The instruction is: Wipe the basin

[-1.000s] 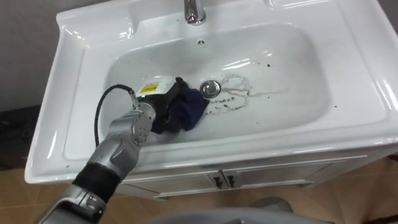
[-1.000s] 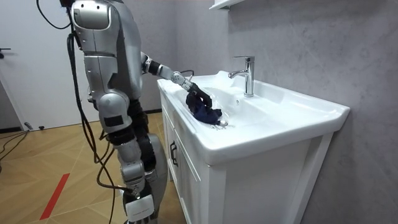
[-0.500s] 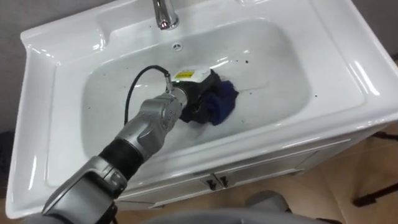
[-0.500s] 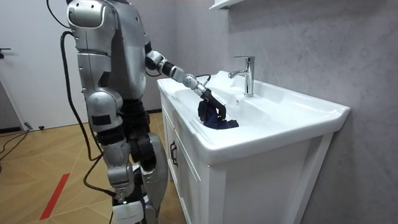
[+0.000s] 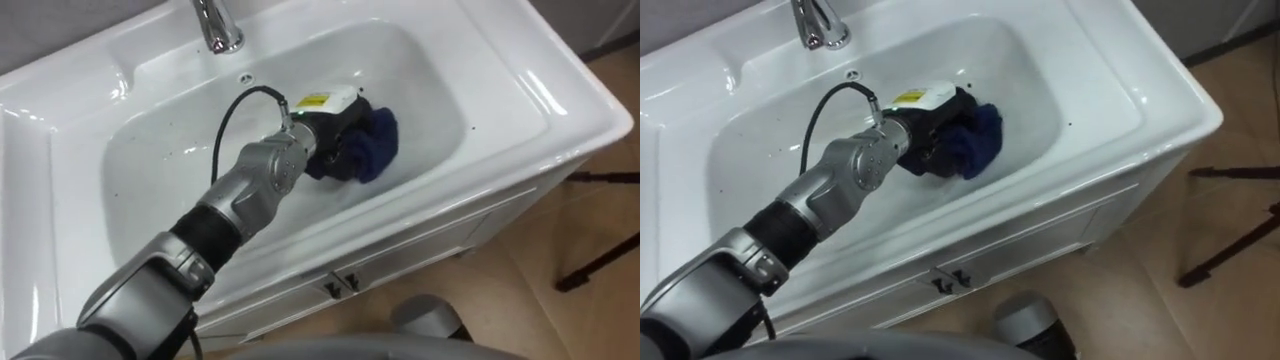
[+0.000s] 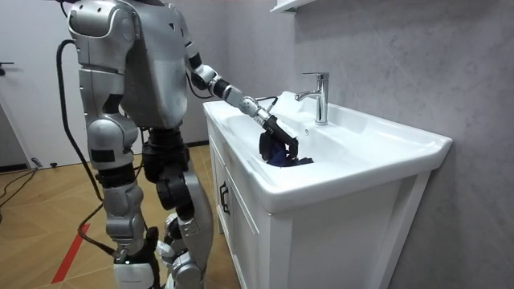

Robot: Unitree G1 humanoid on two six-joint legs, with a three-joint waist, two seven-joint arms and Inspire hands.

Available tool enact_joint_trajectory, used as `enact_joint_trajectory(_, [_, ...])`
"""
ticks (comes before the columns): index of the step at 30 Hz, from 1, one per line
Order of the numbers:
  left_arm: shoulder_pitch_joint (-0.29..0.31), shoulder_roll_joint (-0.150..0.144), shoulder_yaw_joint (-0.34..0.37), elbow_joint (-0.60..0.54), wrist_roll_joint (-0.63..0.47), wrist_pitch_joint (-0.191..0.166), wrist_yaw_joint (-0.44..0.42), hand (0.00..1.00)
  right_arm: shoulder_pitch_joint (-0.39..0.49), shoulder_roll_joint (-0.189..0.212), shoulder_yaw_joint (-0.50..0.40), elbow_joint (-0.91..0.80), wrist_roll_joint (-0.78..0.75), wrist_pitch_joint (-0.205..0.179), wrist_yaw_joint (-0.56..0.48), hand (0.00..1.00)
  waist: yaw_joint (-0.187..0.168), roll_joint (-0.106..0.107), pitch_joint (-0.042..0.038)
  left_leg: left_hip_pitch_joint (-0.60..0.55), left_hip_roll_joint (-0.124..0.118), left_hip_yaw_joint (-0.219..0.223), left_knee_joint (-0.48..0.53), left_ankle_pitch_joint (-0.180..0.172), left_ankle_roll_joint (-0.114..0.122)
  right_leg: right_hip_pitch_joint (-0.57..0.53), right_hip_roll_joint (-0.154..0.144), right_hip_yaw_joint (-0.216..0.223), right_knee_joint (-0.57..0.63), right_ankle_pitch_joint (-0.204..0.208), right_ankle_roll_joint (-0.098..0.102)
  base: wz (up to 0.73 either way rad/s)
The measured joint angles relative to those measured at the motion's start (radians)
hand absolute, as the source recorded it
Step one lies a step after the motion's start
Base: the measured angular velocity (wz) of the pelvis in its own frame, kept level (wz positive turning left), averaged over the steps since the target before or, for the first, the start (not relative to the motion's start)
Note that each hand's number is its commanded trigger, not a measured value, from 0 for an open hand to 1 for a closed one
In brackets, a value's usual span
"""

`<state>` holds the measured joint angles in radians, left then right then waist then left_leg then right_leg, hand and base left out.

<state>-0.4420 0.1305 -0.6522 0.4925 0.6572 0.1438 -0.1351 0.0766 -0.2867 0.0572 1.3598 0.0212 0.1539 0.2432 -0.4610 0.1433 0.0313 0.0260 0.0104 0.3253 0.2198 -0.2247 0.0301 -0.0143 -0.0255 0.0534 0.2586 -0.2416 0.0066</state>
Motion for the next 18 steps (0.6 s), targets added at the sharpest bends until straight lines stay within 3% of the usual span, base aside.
enact_joint_trajectory(4, [-0.001,-0.006,0.016,0.003,0.0,0.0,0.011,1.0,0.007,0.0,0.003,0.001,0.003,0.011,-0.001,0.0,0.0,-0.013,0.0034,0.002,0.004,0.03,0.0,0.0,0.0,-0.012,0.006,0.026,0.01,-0.001,0.002,-0.16])
enact_joint_trajectory(9, [-0.001,-0.007,0.017,0.004,0.0,0.0,0.027,1.0,0.023,0.0,0.019,0.0,0.0,0.021,-0.001,0.0,-0.006,-0.036,0.0038,0.001,0.012,0.034,-0.002,-0.005,0.001,-0.019,0.015,0.029,0.015,0.001,-0.001,-0.04])
enact_joint_trajectory(18, [0.002,-0.003,0.01,0.025,0.01,-0.002,0.08,1.0,0.023,-0.012,0.011,-0.023,-0.07,0.04,0.0,0.0,-0.001,-0.043,0.0019,0.011,0.013,0.058,-0.006,-0.008,0.0,-0.02,0.019,0.049,0.017,0.003,-0.002,-0.06])
